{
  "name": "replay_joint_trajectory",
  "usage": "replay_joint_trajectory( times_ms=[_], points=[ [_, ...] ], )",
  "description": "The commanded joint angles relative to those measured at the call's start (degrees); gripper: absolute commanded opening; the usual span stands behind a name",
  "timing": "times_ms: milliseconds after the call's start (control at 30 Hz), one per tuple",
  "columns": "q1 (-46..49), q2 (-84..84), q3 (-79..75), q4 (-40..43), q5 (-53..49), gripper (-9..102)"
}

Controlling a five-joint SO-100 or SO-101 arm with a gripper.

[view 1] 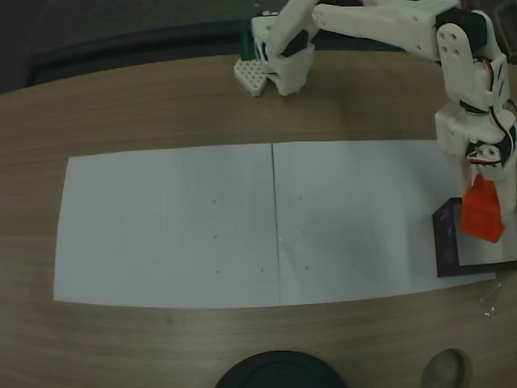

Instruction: Grab a orange square and put it in the box.

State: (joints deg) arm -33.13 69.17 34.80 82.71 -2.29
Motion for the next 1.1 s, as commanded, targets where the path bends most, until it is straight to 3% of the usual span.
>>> replay_joint_trajectory(
  times_ms=[0, 400, 867, 1067],
  points=[
    [-2.02, -2.29, -7.65, -1.23, 0.35, 8],
    [-6.33, -14.24, -20.92, -1.23, 0.35, 5],
    [-11.51, -15.56, -21.8, -1.23, 0.44, 5],
    [-8.17, -15.38, -21.71, -0.44, 6.42, 30]
  ],
)
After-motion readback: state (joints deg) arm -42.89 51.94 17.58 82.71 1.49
